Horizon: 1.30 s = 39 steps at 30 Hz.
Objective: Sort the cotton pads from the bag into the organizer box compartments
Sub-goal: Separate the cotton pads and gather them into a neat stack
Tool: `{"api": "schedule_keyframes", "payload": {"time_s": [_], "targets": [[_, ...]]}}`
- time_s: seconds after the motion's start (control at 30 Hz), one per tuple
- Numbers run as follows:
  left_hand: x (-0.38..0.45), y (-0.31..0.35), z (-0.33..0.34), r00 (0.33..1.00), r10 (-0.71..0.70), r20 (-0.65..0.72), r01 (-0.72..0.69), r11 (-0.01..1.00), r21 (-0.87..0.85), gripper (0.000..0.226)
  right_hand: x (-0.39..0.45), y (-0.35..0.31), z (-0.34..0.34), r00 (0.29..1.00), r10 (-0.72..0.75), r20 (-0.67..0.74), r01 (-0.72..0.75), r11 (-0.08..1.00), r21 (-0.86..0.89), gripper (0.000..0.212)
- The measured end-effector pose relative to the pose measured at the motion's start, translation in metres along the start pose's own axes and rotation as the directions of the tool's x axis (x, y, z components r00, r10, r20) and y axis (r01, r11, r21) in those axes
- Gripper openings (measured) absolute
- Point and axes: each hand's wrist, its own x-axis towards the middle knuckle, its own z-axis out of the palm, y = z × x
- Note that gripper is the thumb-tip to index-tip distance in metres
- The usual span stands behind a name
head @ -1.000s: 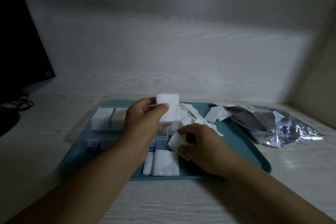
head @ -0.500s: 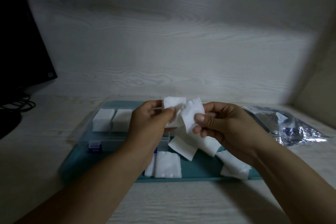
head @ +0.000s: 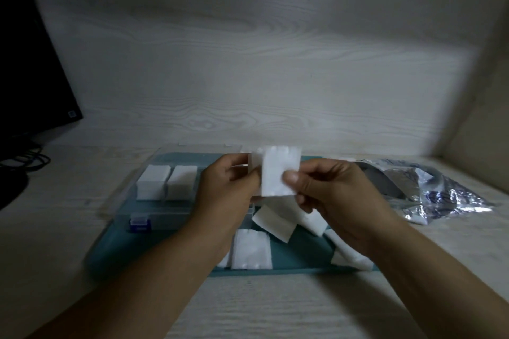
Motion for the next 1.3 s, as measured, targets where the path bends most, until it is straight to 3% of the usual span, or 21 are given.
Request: {"api": "schedule_keyframes", "payload": {"time_s": [0.17, 0.3, 0.63, 0.77, 0.93, 1.3], "targets": [[0.000, 0.000, -0.001, 0.999, -0.013, 0.041, 0.013, 1.000, 0.004, 0.019, 0.000, 0.006, 0.006, 0.984, -0.112, -0.140, 0.073, 0.963, -0.258, 0.008], [0.001, -0.001, -0.001, 0.998, -0.032, 0.062, 0.032, 0.999, 0.000, 0.019, 0.001, 0.007, 0.006, 0.975, -0.133, -0.179, 0.063, 0.934, -0.352, 0.012], [0.001, -0.002, 0.002, 0.995, -0.056, 0.084, 0.064, 0.994, -0.089, 0.018, 0.001, 0.007, 0.007, 0.966, -0.092, -0.240, 0.006, 0.942, -0.336, 0.016], [-0.001, -0.001, 0.001, 0.992, -0.030, 0.120, 0.041, 0.995, -0.093, 0.044, 0.001, 0.007, 0.007, 0.961, -0.102, -0.256, 0.006, 0.936, -0.351, 0.017], [-0.002, -0.002, 0.000, 0.991, -0.001, 0.133, 0.009, 0.998, -0.056, 0.027, 0.000, 0.008, 0.008, 0.967, -0.096, -0.236, 0.007, 0.937, -0.350, 0.016], [0.000, -0.001, 0.001, 0.995, 0.007, 0.101, 0.002, 0.996, -0.093, 0.025, 0.007, 0.007, -0.006, 0.979, 0.034, -0.201, -0.073, 0.980, -0.187, 0.007]]}}
